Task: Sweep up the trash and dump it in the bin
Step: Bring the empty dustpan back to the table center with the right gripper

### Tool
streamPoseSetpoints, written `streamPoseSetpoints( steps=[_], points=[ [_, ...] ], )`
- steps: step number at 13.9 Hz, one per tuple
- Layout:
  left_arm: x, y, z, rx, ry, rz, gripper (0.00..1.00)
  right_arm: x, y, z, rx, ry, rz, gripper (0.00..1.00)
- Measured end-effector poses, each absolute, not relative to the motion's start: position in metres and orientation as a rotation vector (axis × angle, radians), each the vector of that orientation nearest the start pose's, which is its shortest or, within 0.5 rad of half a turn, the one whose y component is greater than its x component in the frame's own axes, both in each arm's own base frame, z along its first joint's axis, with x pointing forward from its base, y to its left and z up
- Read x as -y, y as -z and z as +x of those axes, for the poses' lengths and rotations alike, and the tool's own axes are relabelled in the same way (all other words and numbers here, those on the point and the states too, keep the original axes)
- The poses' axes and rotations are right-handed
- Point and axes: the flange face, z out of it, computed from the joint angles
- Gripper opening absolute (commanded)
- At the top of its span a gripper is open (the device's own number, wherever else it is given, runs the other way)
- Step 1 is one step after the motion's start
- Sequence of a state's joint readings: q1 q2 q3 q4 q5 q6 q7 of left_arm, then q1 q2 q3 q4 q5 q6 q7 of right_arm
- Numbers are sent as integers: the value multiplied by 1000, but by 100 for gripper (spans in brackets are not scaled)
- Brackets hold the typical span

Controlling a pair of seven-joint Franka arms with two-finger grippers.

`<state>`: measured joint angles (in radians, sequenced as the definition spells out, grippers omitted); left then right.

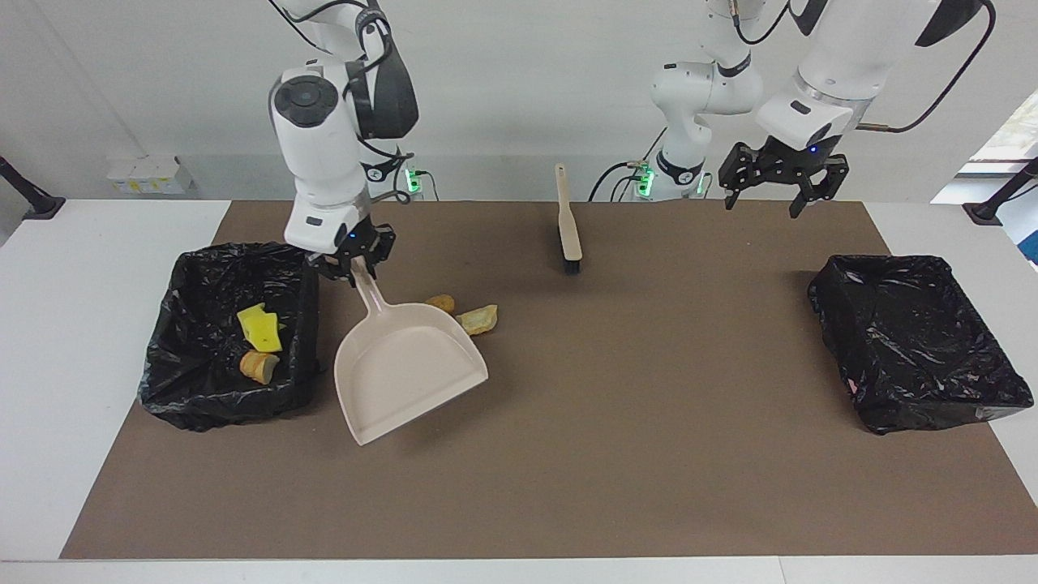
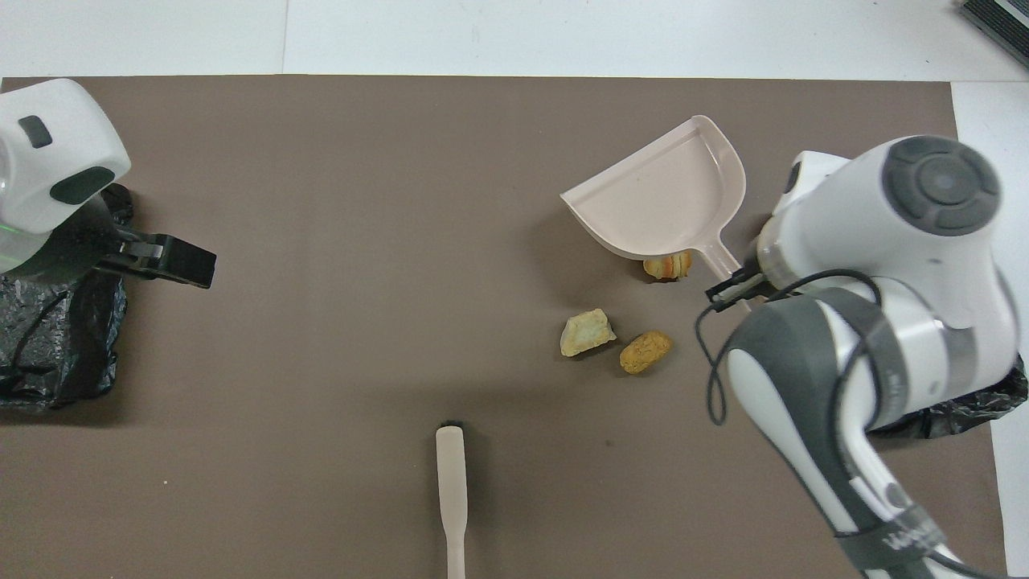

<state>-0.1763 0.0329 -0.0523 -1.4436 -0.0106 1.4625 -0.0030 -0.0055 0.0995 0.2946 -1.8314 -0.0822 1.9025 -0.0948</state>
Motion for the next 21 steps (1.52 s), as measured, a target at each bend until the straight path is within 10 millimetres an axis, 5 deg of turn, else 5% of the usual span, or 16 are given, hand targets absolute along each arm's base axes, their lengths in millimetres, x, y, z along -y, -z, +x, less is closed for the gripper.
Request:
streamPoseSetpoints(
  steps=[3,5,10,14,15,16,18,21],
  points=[
    [119,-656,539,-336,36,-3139,100,-267,-437,546,419,14,-3133,0],
    [114,-652,537,-333,54,-3139,100,-323,-422,529,305,9,-3132,0],
    [101,-654,537,-312,75,-3146,100,-422,-402,525,125,54,-3130,0],
    [95,-654,539,-311,82,-3153,100,-467,-374,523,56,69,-3118,0],
    [95,-654,539,-311,82,-3153,100,-472,-365,522,41,74,-3127,63],
    [95,-654,539,-311,82,-3152,100,-475,-357,522,18,72,-3137,100],
    [95,-654,539,-311,81,-3152,100,-475,-353,525,-7,80,-3144,100],
    [96,-654,539,-313,80,-3152,100,-470,-382,532,-29,140,-3118,100]
  ],
)
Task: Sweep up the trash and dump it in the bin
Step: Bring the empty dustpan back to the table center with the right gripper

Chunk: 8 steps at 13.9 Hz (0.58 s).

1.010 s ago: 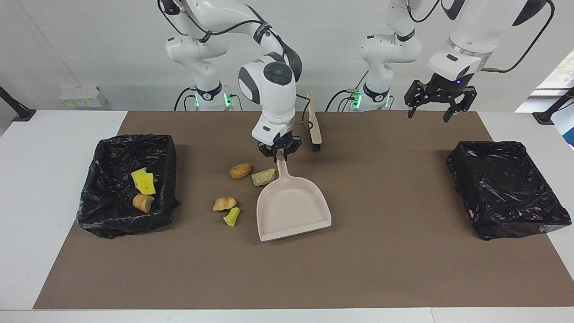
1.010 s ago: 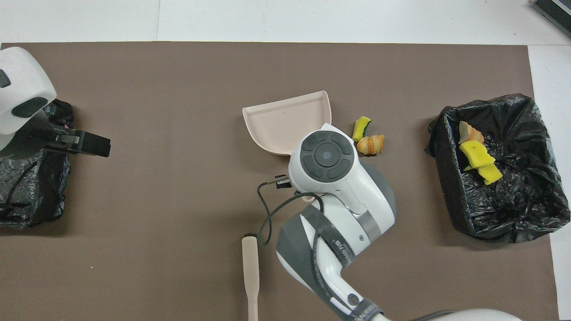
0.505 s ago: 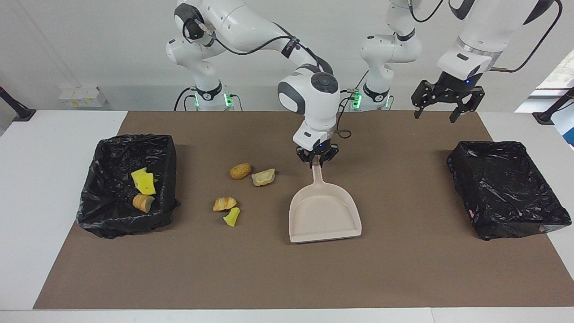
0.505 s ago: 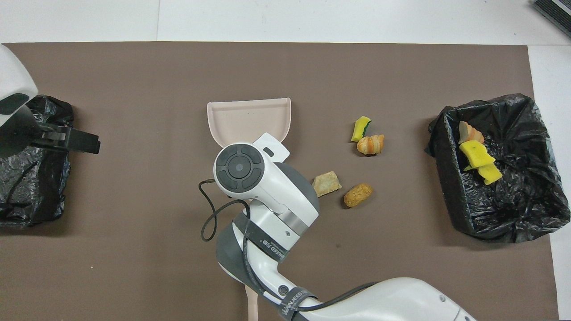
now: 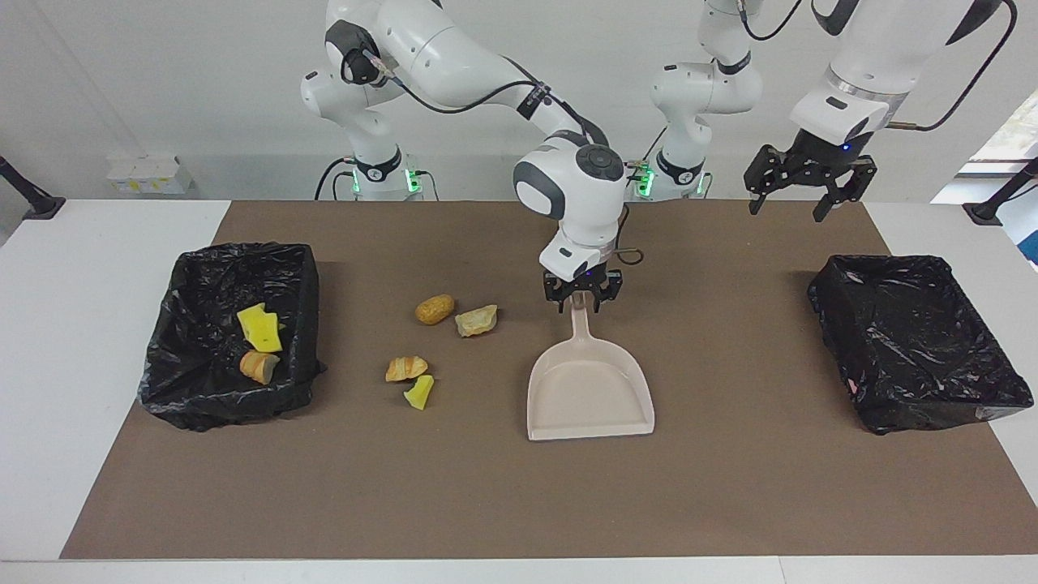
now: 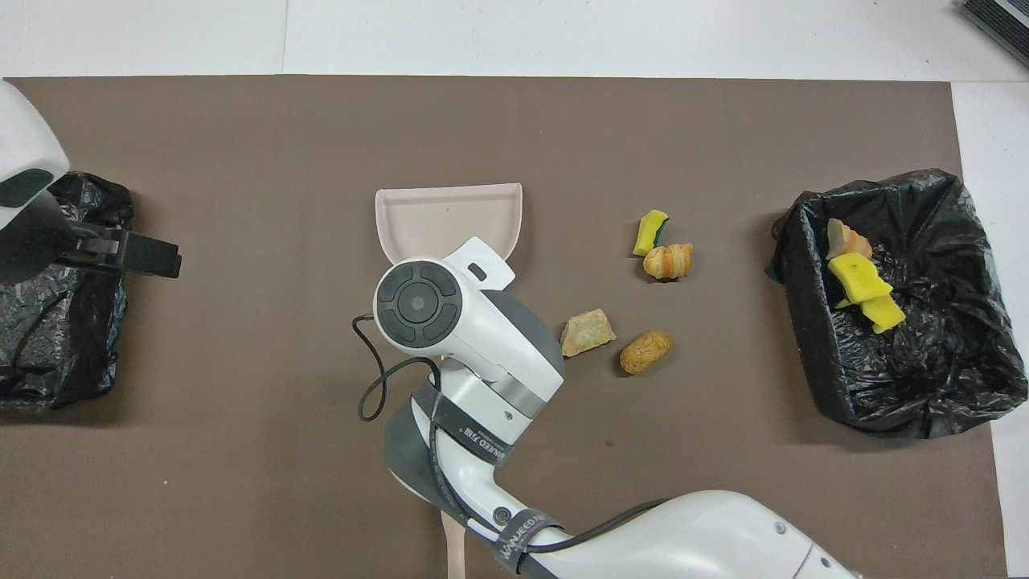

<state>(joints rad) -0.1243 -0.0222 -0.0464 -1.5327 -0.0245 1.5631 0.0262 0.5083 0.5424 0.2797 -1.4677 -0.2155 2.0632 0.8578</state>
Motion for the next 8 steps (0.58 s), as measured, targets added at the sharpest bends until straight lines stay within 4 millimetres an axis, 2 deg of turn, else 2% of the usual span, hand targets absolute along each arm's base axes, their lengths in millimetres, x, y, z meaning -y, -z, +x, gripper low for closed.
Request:
streamPoseSetpoints(
  steps=[2,4,6,8],
  points=[
    [96,-654,539,-313,82,-3152,100,-464,-412,527,-34,168,-3118,100],
    [96,-654,539,-314,85,-3152,100,-455,-442,510,-61,148,-3103,100],
    [97,-655,540,-315,103,-3153,100,-446,-465,481,-72,119,-3085,100],
    [100,-654,545,-321,140,-3153,100,-437,-473,443,-55,87,-3095,100]
  ],
)
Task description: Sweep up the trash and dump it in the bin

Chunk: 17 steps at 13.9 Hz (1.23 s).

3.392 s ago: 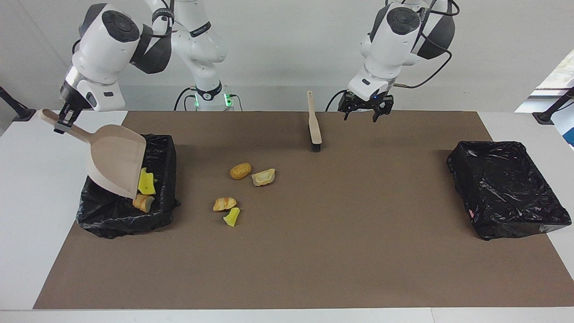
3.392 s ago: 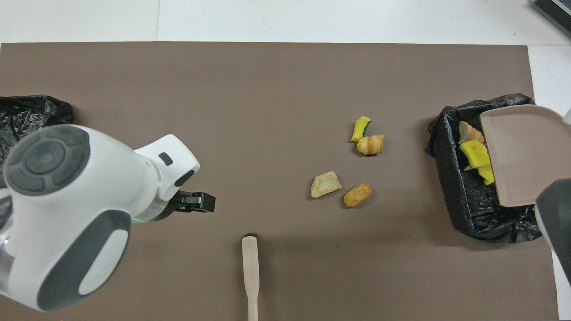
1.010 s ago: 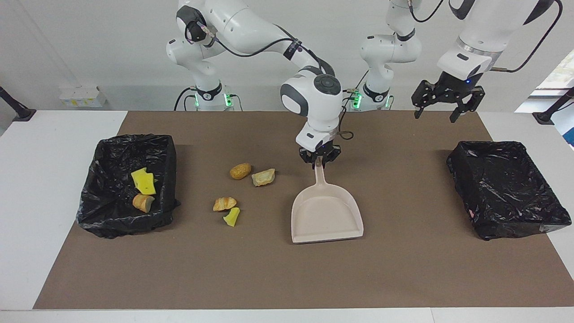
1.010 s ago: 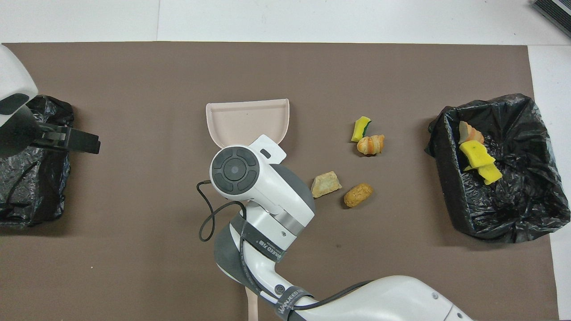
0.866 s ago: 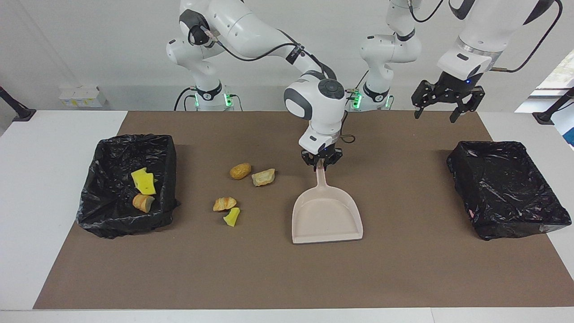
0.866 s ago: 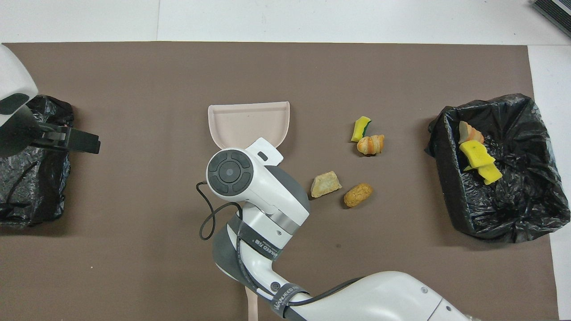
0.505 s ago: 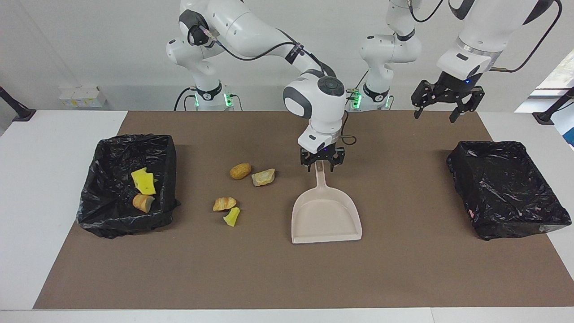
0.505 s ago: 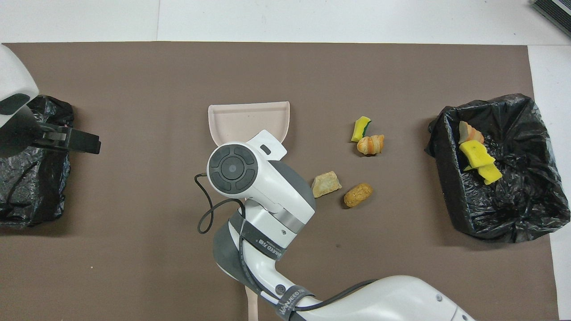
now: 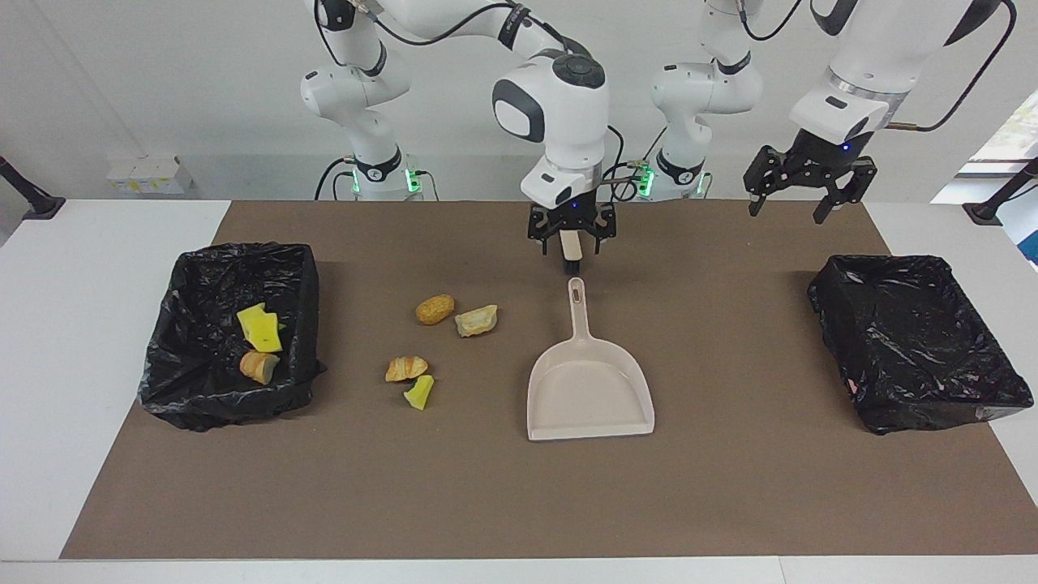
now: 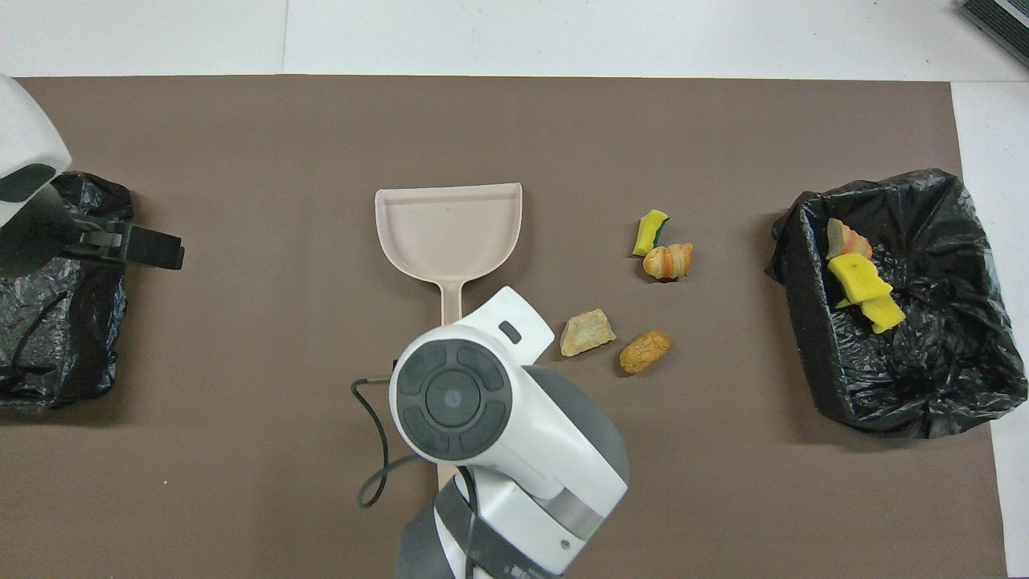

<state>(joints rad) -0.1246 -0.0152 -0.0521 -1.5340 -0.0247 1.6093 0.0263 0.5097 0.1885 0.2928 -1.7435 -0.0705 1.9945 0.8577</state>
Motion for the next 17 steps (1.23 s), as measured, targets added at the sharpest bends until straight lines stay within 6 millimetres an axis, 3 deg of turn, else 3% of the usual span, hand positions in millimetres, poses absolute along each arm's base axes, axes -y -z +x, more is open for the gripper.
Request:
streamPoseSetpoints(
  steps=[4,8,13,17],
  points=[
    [119,-628,568,-362,182,-3155,100,-437,-455,365,14,-6,-3106,100],
    [177,-585,582,-472,159,-3153,100,-439,-435,302,34,-47,-3127,100],
    [254,-507,569,-461,95,-3164,100,-456,-388,256,23,-44,-3118,100],
    [305,-448,554,-393,48,-3175,100,-462,-348,236,62,-88,-3138,88]
  ],
)
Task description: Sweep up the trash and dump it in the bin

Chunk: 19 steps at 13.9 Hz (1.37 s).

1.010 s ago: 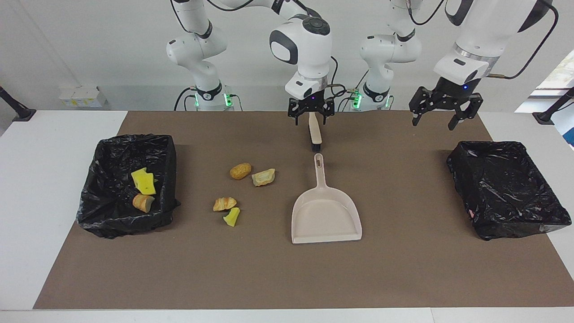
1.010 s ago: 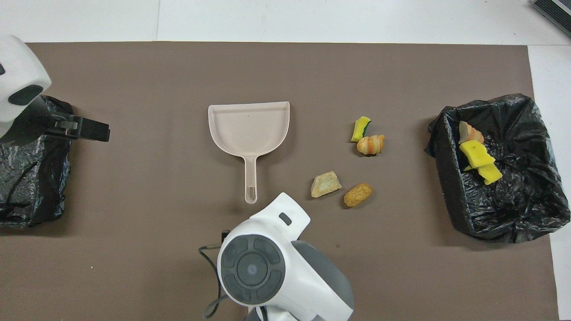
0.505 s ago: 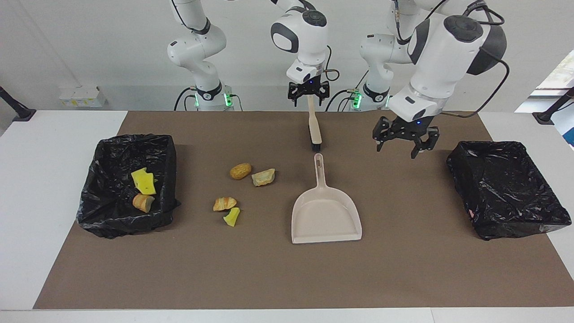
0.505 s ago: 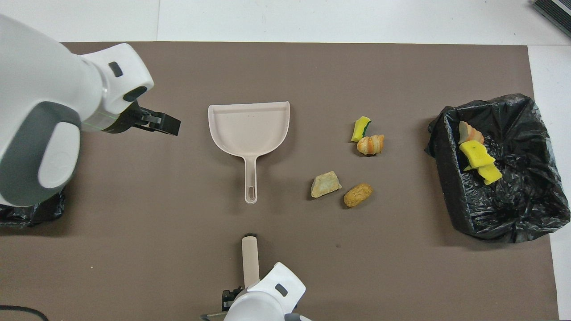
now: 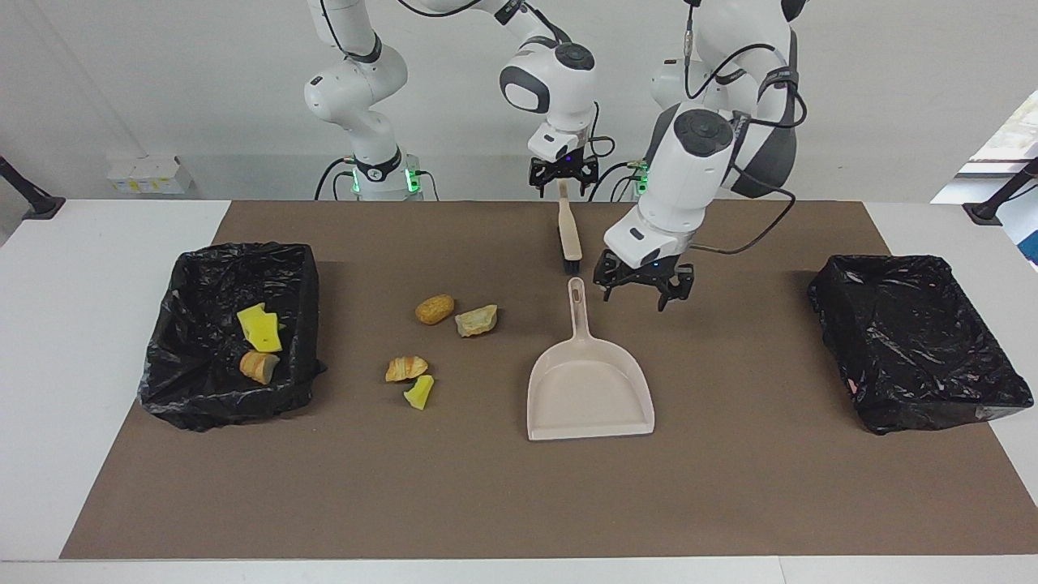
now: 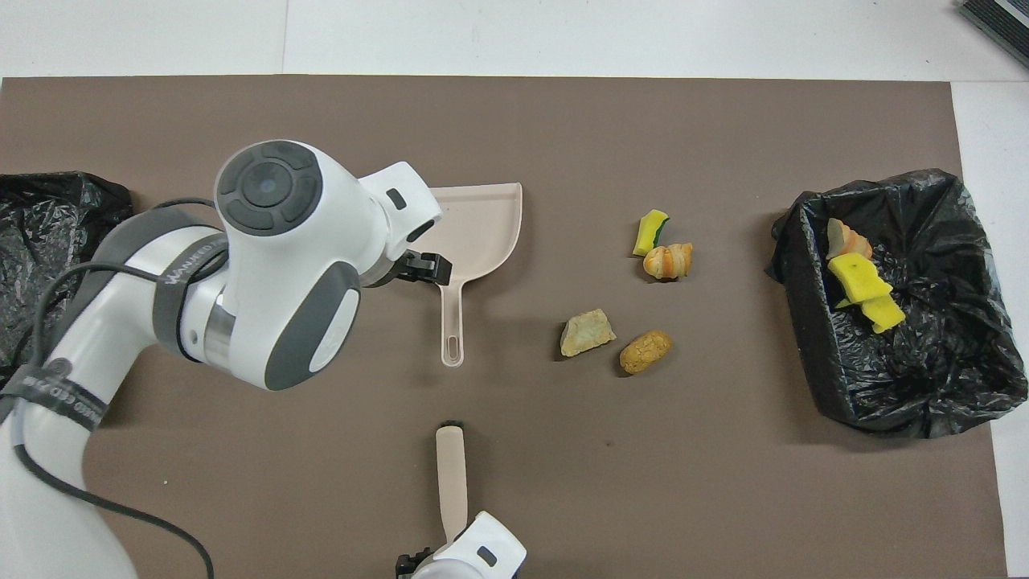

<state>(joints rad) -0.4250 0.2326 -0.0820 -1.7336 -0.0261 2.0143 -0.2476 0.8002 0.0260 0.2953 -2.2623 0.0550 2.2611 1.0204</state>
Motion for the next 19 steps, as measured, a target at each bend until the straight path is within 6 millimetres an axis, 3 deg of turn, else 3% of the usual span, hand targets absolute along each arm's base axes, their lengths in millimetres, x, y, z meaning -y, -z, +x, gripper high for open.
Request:
streamPoseSetpoints(
  steps=[4,8,9,11,15,17,19],
  points=[
    [326,-401,535,-414,12,-3165,100,-465,-339,228,87,-104,-3149,61],
    [328,-377,526,-397,27,-3171,100,-465,-339,225,96,-105,-3151,57],
    [328,-375,527,-387,38,-3175,100,-465,-338,224,100,-107,-3153,46],
    [330,-372,527,-381,49,-3180,100,-466,-337,221,107,-109,-3155,0],
    [347,-353,521,-375,48,-3184,96,-466,-337,222,107,-112,-3157,0],
    [349,-351,521,-373,48,-3185,64,-467,-340,225,100,-131,-3172,0],
    [348,-351,522,-378,55,-3176,14,-467,-348,235,76,-148,-3184,0]
  ],
)
